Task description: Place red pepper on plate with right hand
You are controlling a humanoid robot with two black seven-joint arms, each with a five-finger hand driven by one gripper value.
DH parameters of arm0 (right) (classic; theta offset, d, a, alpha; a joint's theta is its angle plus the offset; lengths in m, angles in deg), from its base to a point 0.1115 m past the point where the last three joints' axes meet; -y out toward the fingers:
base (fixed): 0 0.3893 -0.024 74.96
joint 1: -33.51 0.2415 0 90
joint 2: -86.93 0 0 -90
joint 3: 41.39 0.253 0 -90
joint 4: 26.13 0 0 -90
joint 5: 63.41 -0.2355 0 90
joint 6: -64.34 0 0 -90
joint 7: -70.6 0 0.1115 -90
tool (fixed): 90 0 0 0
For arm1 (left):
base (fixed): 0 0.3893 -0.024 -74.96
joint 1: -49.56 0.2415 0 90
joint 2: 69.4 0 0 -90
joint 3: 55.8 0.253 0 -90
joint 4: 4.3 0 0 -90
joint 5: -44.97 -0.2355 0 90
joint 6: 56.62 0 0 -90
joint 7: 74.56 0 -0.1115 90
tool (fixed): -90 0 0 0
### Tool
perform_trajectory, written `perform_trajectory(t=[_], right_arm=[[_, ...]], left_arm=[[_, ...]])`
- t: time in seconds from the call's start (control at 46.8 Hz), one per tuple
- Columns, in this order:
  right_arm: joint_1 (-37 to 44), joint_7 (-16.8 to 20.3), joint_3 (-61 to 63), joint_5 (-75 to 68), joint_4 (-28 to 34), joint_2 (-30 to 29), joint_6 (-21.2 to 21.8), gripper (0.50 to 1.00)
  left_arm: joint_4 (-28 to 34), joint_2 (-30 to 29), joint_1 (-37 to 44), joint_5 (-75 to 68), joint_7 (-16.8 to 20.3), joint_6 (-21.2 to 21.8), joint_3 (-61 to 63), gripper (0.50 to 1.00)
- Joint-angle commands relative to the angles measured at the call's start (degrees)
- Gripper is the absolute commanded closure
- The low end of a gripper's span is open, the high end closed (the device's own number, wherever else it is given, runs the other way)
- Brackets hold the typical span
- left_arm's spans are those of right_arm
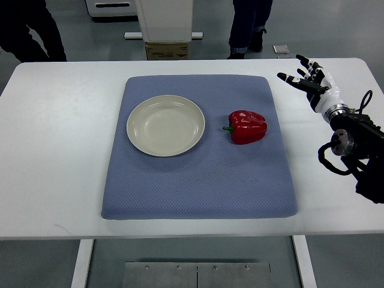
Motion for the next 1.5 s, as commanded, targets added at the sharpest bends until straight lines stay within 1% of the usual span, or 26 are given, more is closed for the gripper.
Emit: perform_trajectory(t=[0.0,0.192,0.662,0.812,0.94,1.068,1.217,1.346,1.474], right_arm=[[-0.5,0.0,-0.1,0.0,-0.1,0.0,0.0,0.5],[-1.5,0.0,-0.1,0.0,-0.1,-0.2,0.0,0.5],[-1.0,0.0,0.0,0.0,0.1,1.0,0.2,0.5],[-1.1,0.0,0.0,0.0,0.2,2.2,2.0,0.5],[-1.1,0.0,0.0,0.0,0.2,3.0,2.4,0.5],[-1.2,0.0,0.1,0.0,0.1,3.3,4.1,0.5],[-1.1,0.0,0.0,0.0,0.1,3.6,4.4,0.5],[-0.8,0.0,0.1,0.0,0.1,4.2,6.1,0.5],[-0.7,0.0,0.1,0.0,0.1,4.3,6.3,0.5]], left_arm=[[-0.1,0.0,0.0,0.0,0.0,0.0,-0.1,0.5],[0.0,0.0,-0.4,0.1,0.0,0.0,-0.1,0.5],[0.0,0.0,0.0,0.1,0.0,0.0,0.0,0.5],[0.0,0.0,0.0,0.1,0.0,0.0,0.0,0.5],[0.0,0.0,0.1,0.1,0.0,0.0,0.0,0.5],[0.0,0.0,0.1,0.1,0.0,0.0,0.0,0.5],[0.0,0.0,0.0,0.1,0.0,0.0,0.0,0.5],[0.0,0.0,0.0,0.1,0.0,0.0,0.0,0.5],[0.0,0.0,0.0,0.1,0.0,0.0,0.0,0.5]])
